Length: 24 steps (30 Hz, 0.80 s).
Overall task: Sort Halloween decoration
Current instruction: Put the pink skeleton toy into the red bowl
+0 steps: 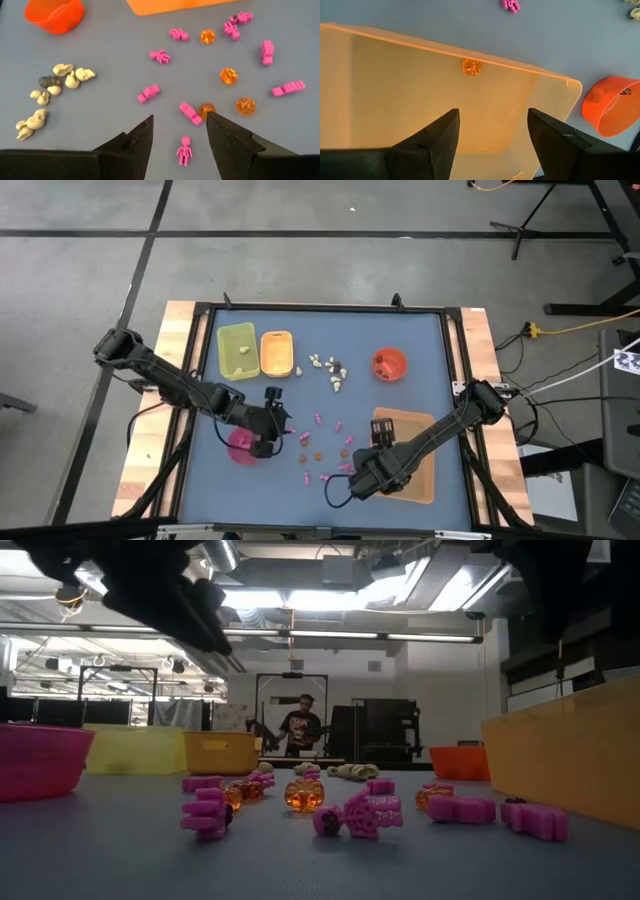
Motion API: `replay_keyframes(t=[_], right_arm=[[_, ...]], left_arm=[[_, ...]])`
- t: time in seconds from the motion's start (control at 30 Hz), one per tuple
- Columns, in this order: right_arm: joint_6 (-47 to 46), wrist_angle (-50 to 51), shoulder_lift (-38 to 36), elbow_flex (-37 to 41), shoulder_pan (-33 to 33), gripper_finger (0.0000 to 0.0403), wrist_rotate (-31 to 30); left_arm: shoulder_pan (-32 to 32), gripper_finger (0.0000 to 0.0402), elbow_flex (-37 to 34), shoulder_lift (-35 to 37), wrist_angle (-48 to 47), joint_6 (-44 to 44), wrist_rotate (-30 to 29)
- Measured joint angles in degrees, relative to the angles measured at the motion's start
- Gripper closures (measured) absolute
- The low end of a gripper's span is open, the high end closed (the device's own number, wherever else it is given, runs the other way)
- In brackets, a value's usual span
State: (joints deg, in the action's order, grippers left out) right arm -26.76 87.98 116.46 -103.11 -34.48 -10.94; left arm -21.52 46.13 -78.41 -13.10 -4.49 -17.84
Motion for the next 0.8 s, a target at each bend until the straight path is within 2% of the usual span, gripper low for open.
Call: replay_keyframes(t=[0.13, 0.57, 0.8], right_arm=[[0.0, -1.2, 0.0, 0.0, 0.0, 0.0169, 0.0], [0.0, -4.6, 0.0, 0.0, 0.0, 0.0169, 0.0], [0.0, -5.5, 0.0, 0.0, 0.0, 0.0169, -2.4]], left_arm=[[2.5, 0.0234, 0.0, 0.0, 1.3, 0.6, 2.4], [5.4, 0.0234, 0.0, 0.0, 1.8, 0.4, 2.9], [5.4, 0.0234, 0.0, -5.2, 3.2, 0.3, 7.4]])
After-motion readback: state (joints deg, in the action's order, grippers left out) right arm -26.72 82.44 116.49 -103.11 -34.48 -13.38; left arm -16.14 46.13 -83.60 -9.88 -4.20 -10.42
